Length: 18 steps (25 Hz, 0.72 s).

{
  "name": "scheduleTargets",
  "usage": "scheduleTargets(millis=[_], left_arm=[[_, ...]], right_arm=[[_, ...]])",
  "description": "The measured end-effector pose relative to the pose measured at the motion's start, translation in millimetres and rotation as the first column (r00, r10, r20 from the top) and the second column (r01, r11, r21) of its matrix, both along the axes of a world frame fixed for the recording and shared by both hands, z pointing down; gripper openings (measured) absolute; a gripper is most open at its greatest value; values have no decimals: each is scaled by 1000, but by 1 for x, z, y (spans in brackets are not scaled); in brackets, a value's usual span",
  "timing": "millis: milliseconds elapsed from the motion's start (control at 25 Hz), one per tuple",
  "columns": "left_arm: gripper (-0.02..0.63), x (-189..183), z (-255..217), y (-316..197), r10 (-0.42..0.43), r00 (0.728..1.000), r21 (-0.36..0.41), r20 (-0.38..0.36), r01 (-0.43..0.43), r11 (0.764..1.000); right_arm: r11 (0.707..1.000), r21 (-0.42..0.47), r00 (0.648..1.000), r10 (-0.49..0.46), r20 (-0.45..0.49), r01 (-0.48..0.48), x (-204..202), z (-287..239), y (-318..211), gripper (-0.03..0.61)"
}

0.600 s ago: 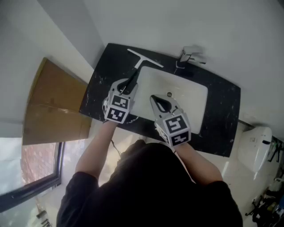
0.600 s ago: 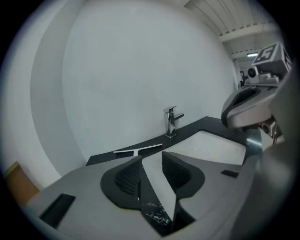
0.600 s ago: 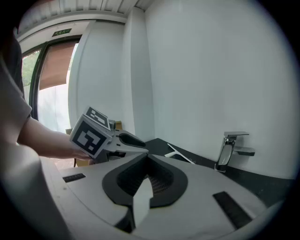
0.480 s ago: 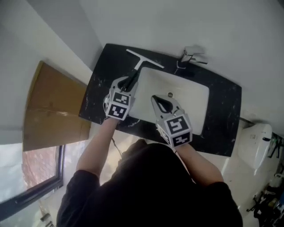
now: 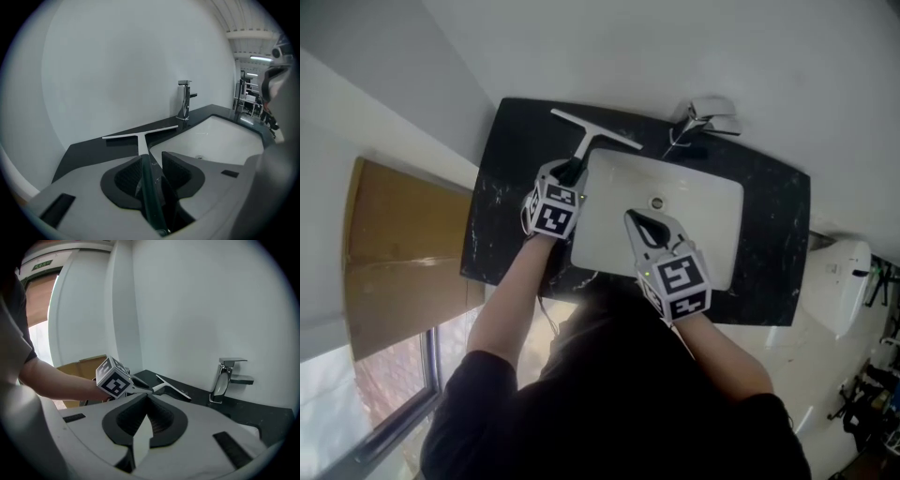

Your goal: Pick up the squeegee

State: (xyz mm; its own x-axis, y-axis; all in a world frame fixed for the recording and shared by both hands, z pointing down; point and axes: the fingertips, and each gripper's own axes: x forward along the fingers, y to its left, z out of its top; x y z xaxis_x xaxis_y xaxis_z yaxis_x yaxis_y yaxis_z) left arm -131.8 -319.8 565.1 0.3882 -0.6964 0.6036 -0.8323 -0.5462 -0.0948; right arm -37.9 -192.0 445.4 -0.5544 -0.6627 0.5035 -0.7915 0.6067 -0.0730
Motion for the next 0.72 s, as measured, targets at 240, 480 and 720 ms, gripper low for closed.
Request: scheduleTargets(millis=[240,480,720], left_arm=[[143,-3,19,-15,-12,1000,-35,4,13,999],[117,-5,29,-19,-12,1000,-64,-5,12,998],[103,-11,12,-14,-51,999,-27,0,51,998]], right_arm=[[999,-20,999,38,10,-38,5,3,-10,8],[999,-16,999,46,8,-46,10,5,-11,8],[999,-10,999,37,19,-37,15,0,-5,8]])
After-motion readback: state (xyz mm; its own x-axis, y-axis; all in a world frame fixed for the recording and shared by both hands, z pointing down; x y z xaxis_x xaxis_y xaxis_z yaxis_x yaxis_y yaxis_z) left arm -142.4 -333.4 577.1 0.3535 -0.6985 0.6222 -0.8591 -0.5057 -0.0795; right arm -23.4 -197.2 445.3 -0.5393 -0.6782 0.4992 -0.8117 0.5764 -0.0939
